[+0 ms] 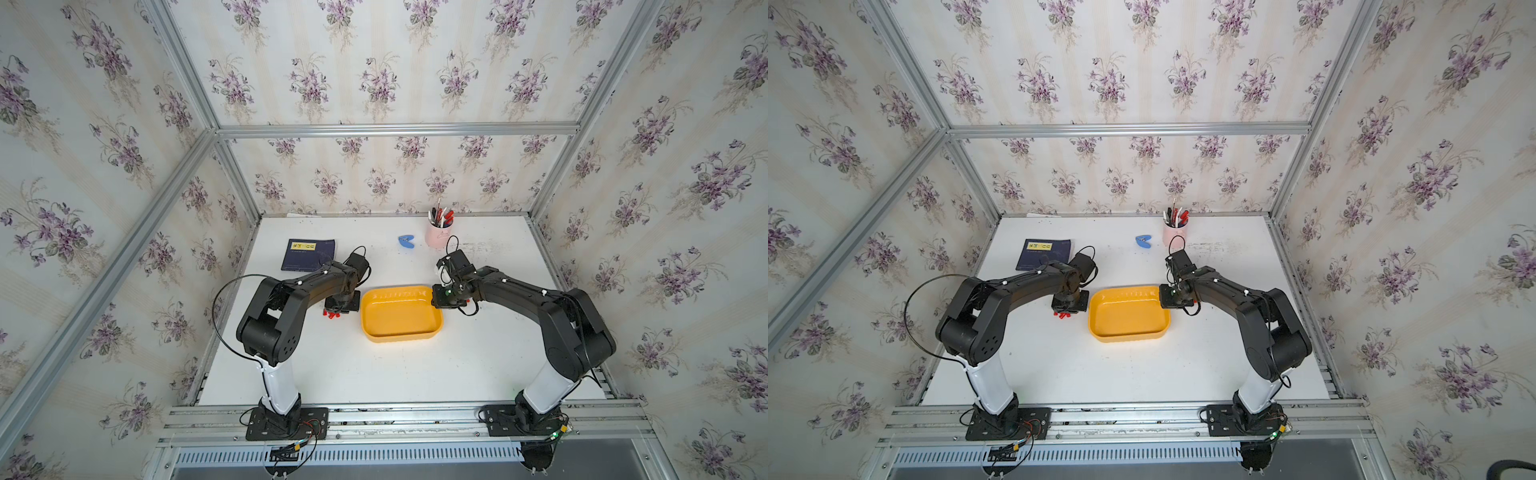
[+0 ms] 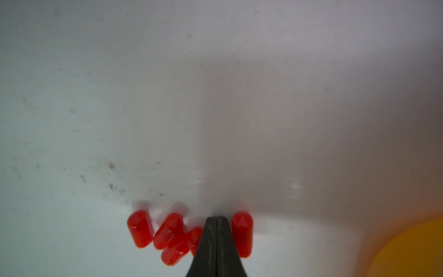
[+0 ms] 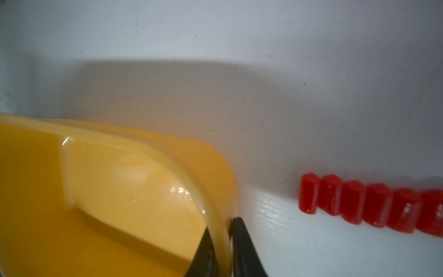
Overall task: Take the screw protection sleeves out of the storage box
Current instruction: Adjust the screw protection sleeve at the center of the board.
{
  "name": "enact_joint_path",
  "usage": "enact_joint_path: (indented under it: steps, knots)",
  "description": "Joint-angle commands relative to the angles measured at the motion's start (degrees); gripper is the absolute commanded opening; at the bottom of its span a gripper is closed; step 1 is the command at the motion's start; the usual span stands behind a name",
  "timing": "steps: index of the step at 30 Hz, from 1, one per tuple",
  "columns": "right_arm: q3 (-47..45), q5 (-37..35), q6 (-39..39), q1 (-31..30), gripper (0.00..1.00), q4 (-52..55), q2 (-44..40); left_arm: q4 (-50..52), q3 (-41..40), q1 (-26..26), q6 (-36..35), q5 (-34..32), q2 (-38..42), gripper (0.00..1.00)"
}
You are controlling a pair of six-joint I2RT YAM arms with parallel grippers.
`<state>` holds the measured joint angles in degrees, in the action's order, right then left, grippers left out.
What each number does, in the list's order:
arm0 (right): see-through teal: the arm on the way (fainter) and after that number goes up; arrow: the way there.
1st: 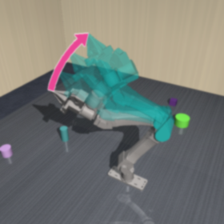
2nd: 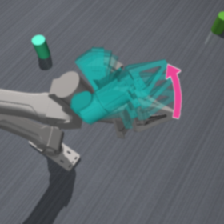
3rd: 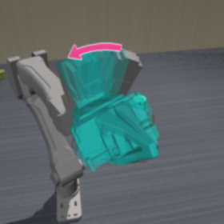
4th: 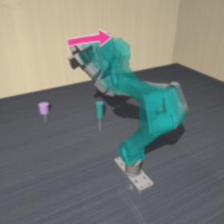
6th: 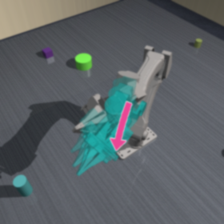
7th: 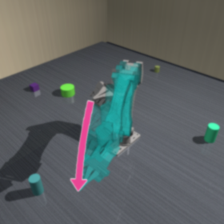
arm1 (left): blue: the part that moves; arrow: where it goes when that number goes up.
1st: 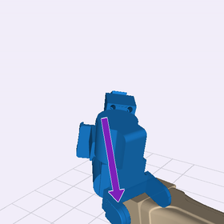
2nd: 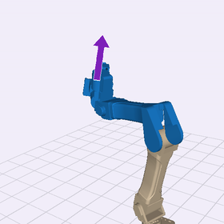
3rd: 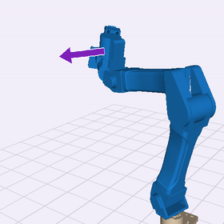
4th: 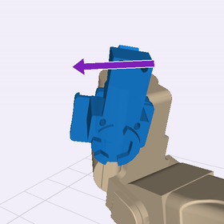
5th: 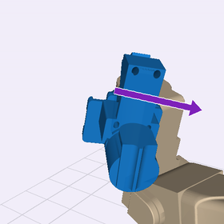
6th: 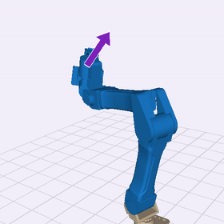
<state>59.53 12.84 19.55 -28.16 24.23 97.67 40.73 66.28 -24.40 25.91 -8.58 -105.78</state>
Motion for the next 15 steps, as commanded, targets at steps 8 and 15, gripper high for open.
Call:
enact_joint_path:
  steps: [8, 15]
  knots:
    - [0.1, -0.2, 0.0, -0.1, 0.16, 0.6, 0.2, 1.1, -0.4, -0.1, 0.2, -0.2, 3.0, 0.07]
    - [-0.2, 0.1, 0.0, -0.1, 0.16, 0.4, 0.5, 5.4, -5.6, 1.8, 4.4, -0.9, 10.9, 0.06]
